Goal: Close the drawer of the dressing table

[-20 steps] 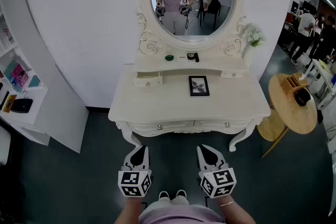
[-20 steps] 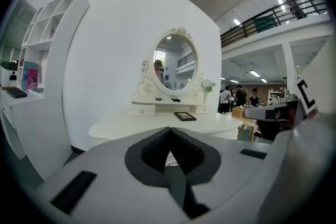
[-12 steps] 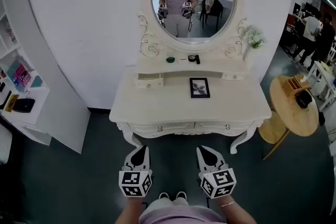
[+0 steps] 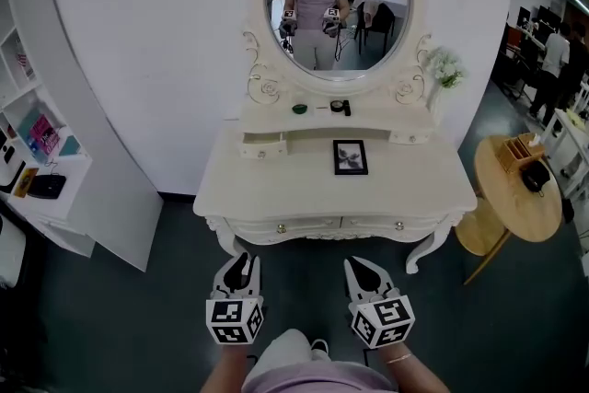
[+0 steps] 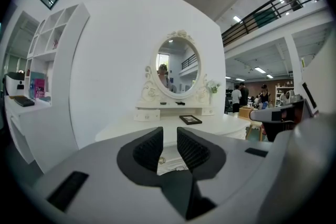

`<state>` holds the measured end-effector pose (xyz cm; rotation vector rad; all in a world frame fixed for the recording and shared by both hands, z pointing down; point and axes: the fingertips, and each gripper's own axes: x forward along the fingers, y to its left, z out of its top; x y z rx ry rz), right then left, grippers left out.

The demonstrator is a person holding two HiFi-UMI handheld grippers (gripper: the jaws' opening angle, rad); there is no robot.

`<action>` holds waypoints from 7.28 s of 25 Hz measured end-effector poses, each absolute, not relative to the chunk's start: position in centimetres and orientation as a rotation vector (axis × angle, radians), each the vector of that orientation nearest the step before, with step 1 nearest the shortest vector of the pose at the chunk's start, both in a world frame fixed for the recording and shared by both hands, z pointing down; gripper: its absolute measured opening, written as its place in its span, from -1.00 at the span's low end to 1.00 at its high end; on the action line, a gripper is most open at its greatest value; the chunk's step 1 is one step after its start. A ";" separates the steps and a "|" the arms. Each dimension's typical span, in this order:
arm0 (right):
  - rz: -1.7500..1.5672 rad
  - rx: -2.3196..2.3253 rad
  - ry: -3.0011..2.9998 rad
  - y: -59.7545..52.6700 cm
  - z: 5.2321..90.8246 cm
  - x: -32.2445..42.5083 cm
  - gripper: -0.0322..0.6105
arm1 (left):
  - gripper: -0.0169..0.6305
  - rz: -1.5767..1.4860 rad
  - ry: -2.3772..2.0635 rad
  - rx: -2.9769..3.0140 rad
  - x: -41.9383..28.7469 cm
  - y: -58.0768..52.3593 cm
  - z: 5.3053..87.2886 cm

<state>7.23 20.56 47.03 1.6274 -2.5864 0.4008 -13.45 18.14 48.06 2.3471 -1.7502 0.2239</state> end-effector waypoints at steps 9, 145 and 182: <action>0.423 1.651 -2.564 19.0 47.7 7.5 -0.89 | -0.24 0.189 -1.765 2.263 -14.8 16.0 49.5; 0.473 1.627 -2.519 -20.9 49.6 8.5 -0.89 | -0.66 0.606 -1.746 2.044 -14.4 -27.1 60.9; 0.482 1.636 -2.506 -19.5 49.8 10.0 -0.89 | -0.66 0.636 -1.780 2.023 -14.4 -29.2 60.8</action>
